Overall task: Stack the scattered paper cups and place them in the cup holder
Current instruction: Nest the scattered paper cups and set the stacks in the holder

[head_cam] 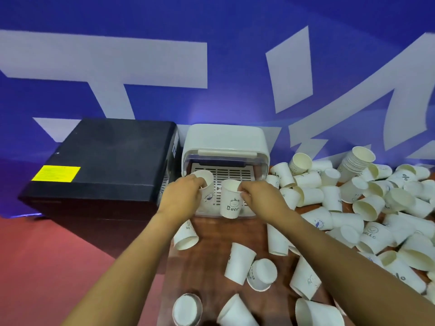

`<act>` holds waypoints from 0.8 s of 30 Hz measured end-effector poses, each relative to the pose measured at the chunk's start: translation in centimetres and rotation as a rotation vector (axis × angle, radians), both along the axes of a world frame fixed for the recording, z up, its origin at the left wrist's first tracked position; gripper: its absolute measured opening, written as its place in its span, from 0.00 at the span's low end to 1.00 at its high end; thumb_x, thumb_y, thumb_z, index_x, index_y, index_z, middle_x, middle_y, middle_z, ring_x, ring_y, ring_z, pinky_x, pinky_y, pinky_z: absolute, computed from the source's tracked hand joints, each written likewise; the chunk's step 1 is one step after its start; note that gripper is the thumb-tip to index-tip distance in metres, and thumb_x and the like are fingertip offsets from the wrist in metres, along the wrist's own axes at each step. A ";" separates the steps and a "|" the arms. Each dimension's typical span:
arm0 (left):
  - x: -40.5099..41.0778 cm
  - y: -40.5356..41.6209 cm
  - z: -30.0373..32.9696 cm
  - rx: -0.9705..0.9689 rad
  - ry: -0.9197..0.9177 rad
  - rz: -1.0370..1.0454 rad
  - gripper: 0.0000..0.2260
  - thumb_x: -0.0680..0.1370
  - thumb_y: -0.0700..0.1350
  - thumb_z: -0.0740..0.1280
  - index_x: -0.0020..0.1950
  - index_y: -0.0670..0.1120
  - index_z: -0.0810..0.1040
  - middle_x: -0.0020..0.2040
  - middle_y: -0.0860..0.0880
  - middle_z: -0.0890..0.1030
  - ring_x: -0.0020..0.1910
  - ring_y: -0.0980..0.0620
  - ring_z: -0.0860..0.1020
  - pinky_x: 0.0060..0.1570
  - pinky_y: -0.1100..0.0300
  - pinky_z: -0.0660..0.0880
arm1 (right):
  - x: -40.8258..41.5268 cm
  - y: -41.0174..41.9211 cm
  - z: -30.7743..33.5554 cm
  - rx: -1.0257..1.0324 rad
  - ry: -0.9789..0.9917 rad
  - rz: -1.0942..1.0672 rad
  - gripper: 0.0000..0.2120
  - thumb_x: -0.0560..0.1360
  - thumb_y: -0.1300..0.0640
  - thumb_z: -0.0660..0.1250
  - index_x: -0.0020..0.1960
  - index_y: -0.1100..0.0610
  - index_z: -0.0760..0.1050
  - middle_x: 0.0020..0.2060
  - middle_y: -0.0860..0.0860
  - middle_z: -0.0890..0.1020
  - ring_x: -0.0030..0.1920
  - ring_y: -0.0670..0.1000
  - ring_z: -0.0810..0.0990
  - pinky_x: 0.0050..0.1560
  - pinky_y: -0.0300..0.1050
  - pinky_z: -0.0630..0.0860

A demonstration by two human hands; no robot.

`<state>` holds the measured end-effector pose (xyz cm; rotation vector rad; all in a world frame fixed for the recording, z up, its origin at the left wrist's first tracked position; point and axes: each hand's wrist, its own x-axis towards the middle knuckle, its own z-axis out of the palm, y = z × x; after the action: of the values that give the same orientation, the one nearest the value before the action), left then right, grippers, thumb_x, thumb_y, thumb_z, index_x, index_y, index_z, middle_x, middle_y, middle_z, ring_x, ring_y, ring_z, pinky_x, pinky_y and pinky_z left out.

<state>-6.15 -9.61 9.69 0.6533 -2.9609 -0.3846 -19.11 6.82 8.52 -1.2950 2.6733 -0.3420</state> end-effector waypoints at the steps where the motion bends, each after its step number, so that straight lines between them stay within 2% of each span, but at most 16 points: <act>1: -0.3 -0.4 0.0 -0.020 0.004 0.014 0.12 0.77 0.41 0.60 0.57 0.51 0.77 0.55 0.50 0.80 0.52 0.48 0.78 0.46 0.55 0.74 | -0.2 -0.7 0.2 0.000 0.032 0.005 0.10 0.79 0.54 0.59 0.56 0.53 0.76 0.50 0.53 0.82 0.50 0.55 0.79 0.44 0.45 0.72; 4: -1.4 -1.3 -0.8 -0.057 0.010 0.035 0.11 0.76 0.41 0.61 0.55 0.51 0.78 0.53 0.50 0.82 0.50 0.48 0.80 0.47 0.54 0.76 | -1.0 -2.7 0.4 0.007 0.097 0.004 0.10 0.79 0.53 0.59 0.56 0.52 0.76 0.48 0.54 0.82 0.49 0.56 0.80 0.41 0.45 0.71; 7: -2.6 -2.0 -2.2 -0.086 -0.008 0.044 0.10 0.77 0.42 0.61 0.54 0.51 0.78 0.50 0.50 0.83 0.48 0.47 0.80 0.46 0.56 0.74 | -1.8 -4.2 -0.2 0.063 0.108 0.012 0.11 0.78 0.53 0.59 0.56 0.53 0.77 0.47 0.55 0.82 0.47 0.57 0.80 0.43 0.46 0.75; 11: -3.9 -2.5 -4.2 -0.105 -0.098 0.032 0.11 0.76 0.39 0.60 0.53 0.50 0.77 0.47 0.48 0.83 0.47 0.46 0.80 0.41 0.58 0.69 | -2.3 -5.4 -1.9 0.134 0.119 0.041 0.10 0.78 0.54 0.60 0.55 0.54 0.77 0.47 0.55 0.82 0.47 0.57 0.80 0.42 0.46 0.73; 16: -4.8 -2.6 -6.8 -0.080 -0.168 0.014 0.09 0.74 0.39 0.61 0.51 0.48 0.77 0.45 0.47 0.82 0.45 0.45 0.79 0.41 0.56 0.71 | -2.1 -6.0 -4.4 0.237 0.068 0.060 0.10 0.77 0.56 0.60 0.54 0.53 0.78 0.48 0.55 0.82 0.50 0.57 0.79 0.43 0.45 0.72; 20: -5.3 -2.6 -8.2 -0.101 -0.213 -0.005 0.09 0.73 0.37 0.62 0.49 0.48 0.76 0.43 0.47 0.82 0.43 0.45 0.79 0.37 0.58 0.66 | -2.2 -6.6 -5.5 0.312 0.075 0.072 0.12 0.76 0.60 0.61 0.57 0.53 0.77 0.50 0.55 0.81 0.50 0.57 0.78 0.44 0.44 0.70; 22: -5.3 -2.6 -8.8 -0.106 -0.233 0.000 0.10 0.71 0.36 0.64 0.46 0.49 0.77 0.40 0.48 0.82 0.40 0.45 0.79 0.35 0.59 0.63 | -2.1 -6.9 -5.7 0.348 0.096 0.092 0.13 0.76 0.62 0.61 0.57 0.53 0.77 0.50 0.56 0.80 0.50 0.57 0.78 0.42 0.44 0.68; 24: -5.2 -2.4 -9.0 -0.136 -0.290 -0.011 0.10 0.63 0.35 0.71 0.37 0.49 0.78 0.30 0.48 0.79 0.29 0.47 0.77 0.29 0.61 0.60 | -2.1 -6.9 -6.1 0.377 0.107 0.118 0.14 0.75 0.63 0.61 0.57 0.54 0.77 0.49 0.56 0.81 0.50 0.57 0.78 0.42 0.44 0.67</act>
<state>-11.34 -12.05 0.68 0.7335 -3.2258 -0.0926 -21.25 -0.12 2.39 -1.3694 2.5590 0.2417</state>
